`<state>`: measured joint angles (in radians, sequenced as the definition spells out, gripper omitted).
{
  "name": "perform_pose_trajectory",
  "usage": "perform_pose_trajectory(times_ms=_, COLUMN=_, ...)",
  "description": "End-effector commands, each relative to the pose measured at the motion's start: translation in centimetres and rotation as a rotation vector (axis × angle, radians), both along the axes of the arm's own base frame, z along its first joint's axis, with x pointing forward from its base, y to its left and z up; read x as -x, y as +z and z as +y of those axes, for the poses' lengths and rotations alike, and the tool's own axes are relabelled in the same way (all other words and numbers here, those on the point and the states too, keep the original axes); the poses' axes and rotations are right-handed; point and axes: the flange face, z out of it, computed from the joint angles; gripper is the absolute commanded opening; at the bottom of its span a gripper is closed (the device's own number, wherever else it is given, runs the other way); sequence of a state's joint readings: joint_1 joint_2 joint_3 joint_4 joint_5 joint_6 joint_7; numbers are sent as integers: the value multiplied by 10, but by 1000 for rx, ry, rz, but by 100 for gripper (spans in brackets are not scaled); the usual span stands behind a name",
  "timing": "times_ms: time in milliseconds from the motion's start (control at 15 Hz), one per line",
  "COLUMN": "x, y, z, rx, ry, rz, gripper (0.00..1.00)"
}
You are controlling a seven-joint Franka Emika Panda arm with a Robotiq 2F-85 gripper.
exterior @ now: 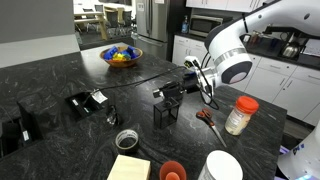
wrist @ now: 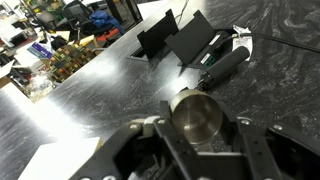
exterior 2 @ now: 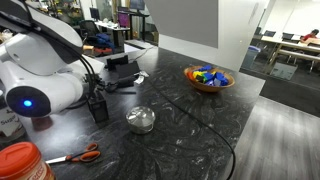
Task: Put the measuring cup into the black object.
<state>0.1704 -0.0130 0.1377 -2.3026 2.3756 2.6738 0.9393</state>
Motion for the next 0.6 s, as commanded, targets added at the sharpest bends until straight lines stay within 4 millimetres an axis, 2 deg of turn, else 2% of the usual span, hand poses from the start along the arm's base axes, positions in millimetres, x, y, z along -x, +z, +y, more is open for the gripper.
perform_pose_trajectory(times_ms=0, x=5, y=0, z=-8, rx=-14, ry=-31, rz=-23, gripper=79)
perform_pose_trajectory(times_ms=200, x=7, y=-1, z=-14, rx=-17, ry=-47, rz=-19, gripper=99)
perform_pose_trajectory(times_ms=533, x=8, y=3, z=-20, rx=-2, ry=-56, rz=-29, gripper=100)
